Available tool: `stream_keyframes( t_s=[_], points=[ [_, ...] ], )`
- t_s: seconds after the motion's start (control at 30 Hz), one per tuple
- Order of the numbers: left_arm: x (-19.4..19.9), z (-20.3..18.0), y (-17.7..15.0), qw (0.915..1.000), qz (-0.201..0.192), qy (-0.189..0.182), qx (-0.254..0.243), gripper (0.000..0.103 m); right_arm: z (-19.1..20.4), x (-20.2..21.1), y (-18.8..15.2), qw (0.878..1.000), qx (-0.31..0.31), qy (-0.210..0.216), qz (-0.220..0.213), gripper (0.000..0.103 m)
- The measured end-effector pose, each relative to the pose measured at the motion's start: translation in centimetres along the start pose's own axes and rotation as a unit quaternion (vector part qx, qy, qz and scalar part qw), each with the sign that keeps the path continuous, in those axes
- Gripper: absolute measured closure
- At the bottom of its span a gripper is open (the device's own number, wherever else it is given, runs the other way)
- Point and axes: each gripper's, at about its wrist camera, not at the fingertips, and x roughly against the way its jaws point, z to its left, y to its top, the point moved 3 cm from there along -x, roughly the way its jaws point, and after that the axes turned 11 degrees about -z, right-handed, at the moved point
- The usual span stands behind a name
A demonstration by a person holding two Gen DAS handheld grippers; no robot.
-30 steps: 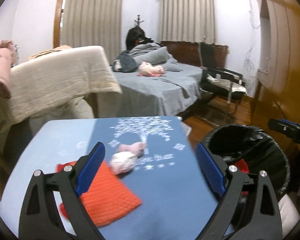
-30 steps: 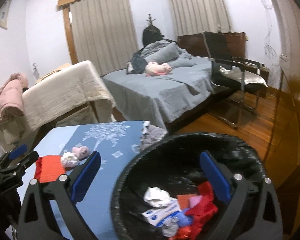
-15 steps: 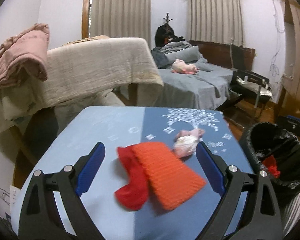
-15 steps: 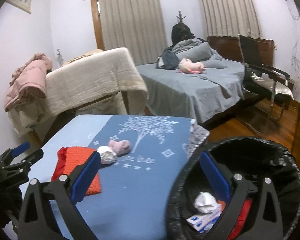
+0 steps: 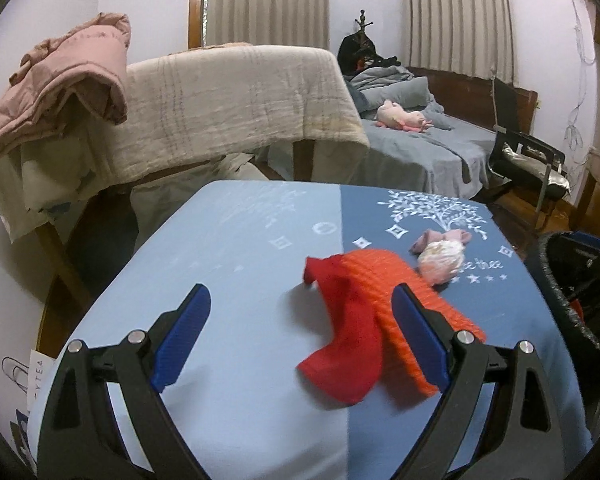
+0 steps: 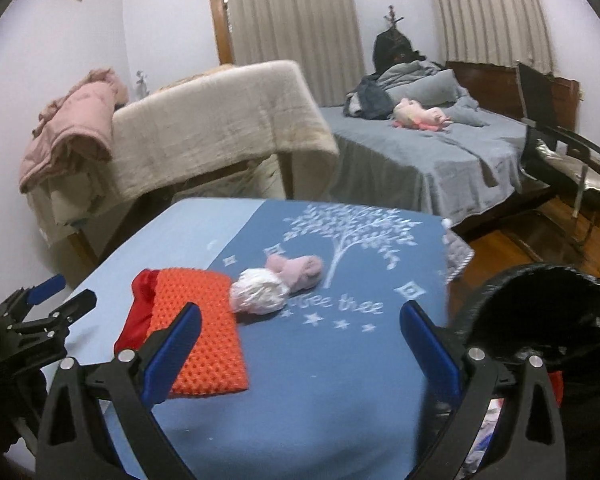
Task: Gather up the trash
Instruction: 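Grasp the orange mesh net by its end with the right tool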
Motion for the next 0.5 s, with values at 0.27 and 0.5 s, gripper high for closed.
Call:
stream_keyframes(
  t_s=[0.27, 0.5],
  points=[
    [-0.9, 1.7, -0.9, 0.9999, 0.012, 0.009, 0.003, 0.018, 3.8, -3.7, -2.9, 0.998, 0.021, 0.029, 0.042, 0.006],
    [-1.3, 2.6, -1.4, 0.9998, 0.02, 0.008, 0.006, 0.019, 5.6, -6.1, -5.1, 0.995, 0.036, 0.041, 0.079, 0.007]
  ],
)
